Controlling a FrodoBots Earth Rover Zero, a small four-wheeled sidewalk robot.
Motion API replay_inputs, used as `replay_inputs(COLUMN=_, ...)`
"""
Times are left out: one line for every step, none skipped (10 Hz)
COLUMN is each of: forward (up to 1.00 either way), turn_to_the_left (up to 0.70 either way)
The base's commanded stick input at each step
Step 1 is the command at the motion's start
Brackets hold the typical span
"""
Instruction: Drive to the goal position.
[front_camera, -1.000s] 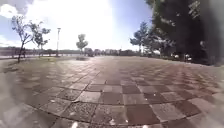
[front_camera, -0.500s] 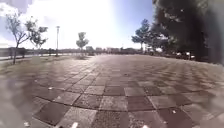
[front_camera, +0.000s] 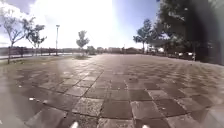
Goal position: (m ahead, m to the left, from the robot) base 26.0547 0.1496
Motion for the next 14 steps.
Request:
replay_inputs(forward=1.0, turn_to_the_left=0.0)
replay_inputs(forward=1.0, turn_to_the_left=0.0)
replay_inputs(forward=1.0, turn_to_the_left=0.0)
replay_inputs(forward=1.0, turn_to_the_left=0.0)
replay_inputs(forward=1.0, turn_to_the_left=0.0)
replay_inputs(forward=1.0, turn_to_the_left=0.0)
replay_inputs(forward=1.0, turn_to_the_left=0.0)
replay_inputs(forward=1.0, turn_to_the_left=0.0)
replay_inputs(forward=1.0, turn_to_the_left=0.0)
replay_inputs(forward=1.0, turn_to_the_left=0.0)
replay_inputs(forward=1.0, turn_to_the_left=0.0)
replay_inputs(forward=1.0, turn_to_the_left=0.0)
replay_inputs(forward=1.0, turn_to_the_left=0.0)
replay_inputs(forward=1.0, turn_to_the_left=0.0)
